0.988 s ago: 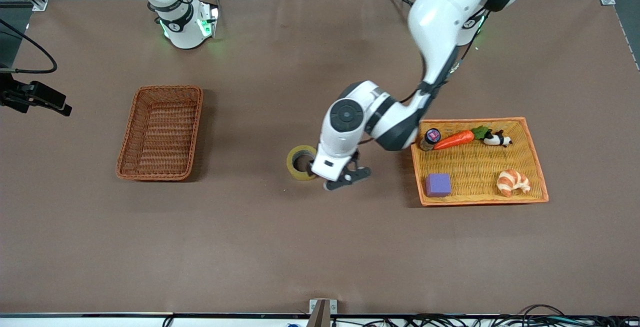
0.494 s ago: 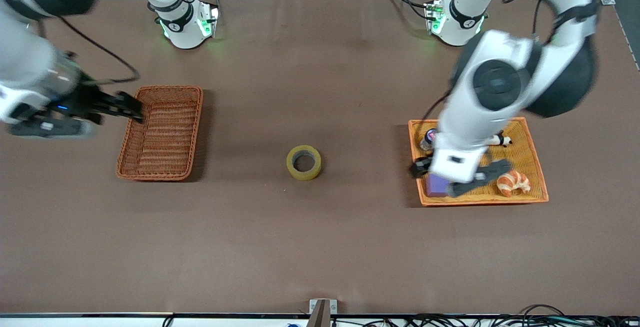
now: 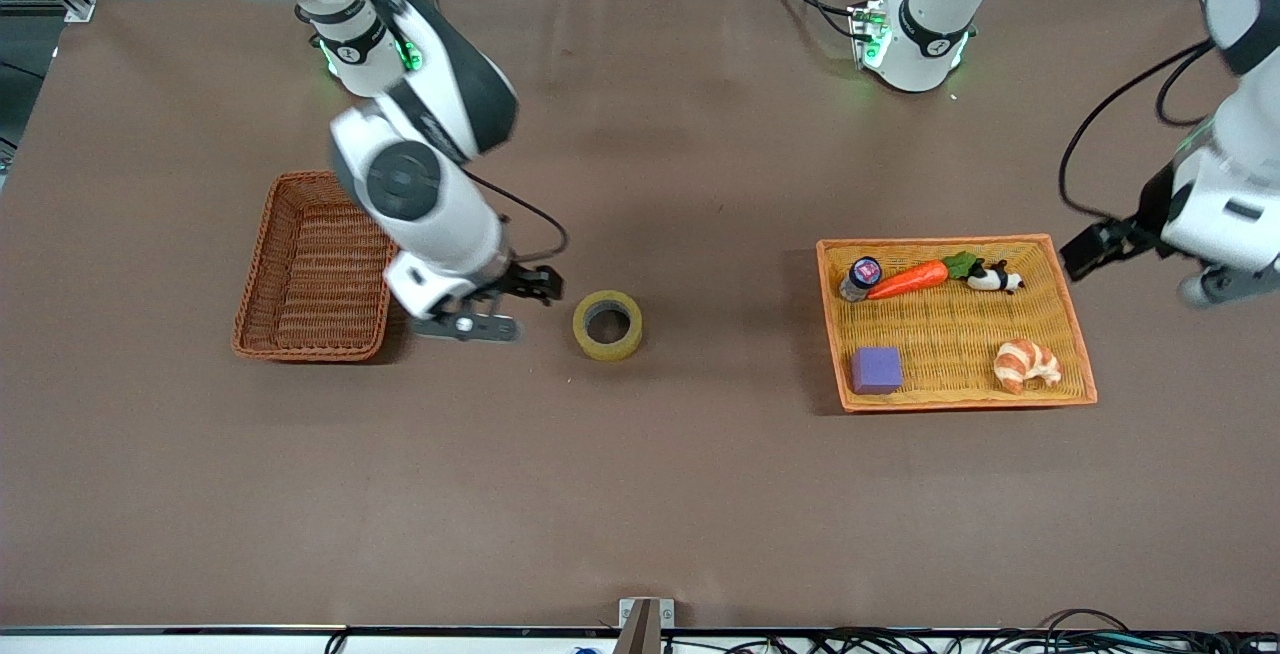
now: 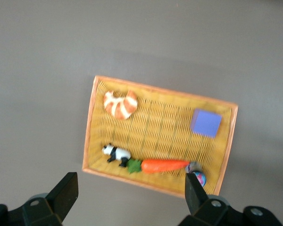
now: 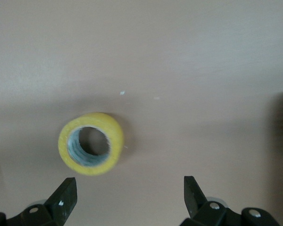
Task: Move tape to another basket
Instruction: 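Withdraw the left gripper while the right gripper reaches the tape roll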
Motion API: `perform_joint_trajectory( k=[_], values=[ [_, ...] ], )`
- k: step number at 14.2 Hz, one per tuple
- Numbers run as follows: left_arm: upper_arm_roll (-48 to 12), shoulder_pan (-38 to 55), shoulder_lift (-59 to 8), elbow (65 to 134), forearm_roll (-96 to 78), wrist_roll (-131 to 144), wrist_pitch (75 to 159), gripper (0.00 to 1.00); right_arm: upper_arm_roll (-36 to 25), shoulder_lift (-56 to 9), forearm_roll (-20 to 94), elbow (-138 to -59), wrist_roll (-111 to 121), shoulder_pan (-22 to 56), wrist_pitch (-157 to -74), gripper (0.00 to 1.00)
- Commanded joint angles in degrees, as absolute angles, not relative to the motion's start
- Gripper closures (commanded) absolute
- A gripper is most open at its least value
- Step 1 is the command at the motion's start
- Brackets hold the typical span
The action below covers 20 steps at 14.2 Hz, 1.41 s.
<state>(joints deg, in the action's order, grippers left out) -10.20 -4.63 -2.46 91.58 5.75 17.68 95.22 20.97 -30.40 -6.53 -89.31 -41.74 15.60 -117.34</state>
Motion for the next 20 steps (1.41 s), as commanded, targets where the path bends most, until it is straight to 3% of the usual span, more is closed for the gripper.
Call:
perform_joint_trajectory(
  k=[1,3,15,20],
  values=[
    [-10.7,-8.3,6.3,102.1,1.2,14.7,96.8,0.00,21.3,-36.6,-11.1,-87.8,-43.8,18.1,-121.4,0.00],
    [-10.8,-8.3,9.4,106.2,1.2,14.5,99.6,0.00,21.3,-39.4,-15.9,-87.9,-45.7,19.3,-122.7,0.00],
    [-12.6,-7.9,8.7,103.2,0.5,14.4,98.0,0.00,21.1,-45.4,-22.6,-88.2,-49.5,19.3,-131.7,0.00],
    [-12.6,-7.9,8.1,102.5,-0.4,14.4,98.0,0.00,21.0,-45.8,-23.6,-88.9,-49.7,19.3,-131.9,0.29]
  ],
)
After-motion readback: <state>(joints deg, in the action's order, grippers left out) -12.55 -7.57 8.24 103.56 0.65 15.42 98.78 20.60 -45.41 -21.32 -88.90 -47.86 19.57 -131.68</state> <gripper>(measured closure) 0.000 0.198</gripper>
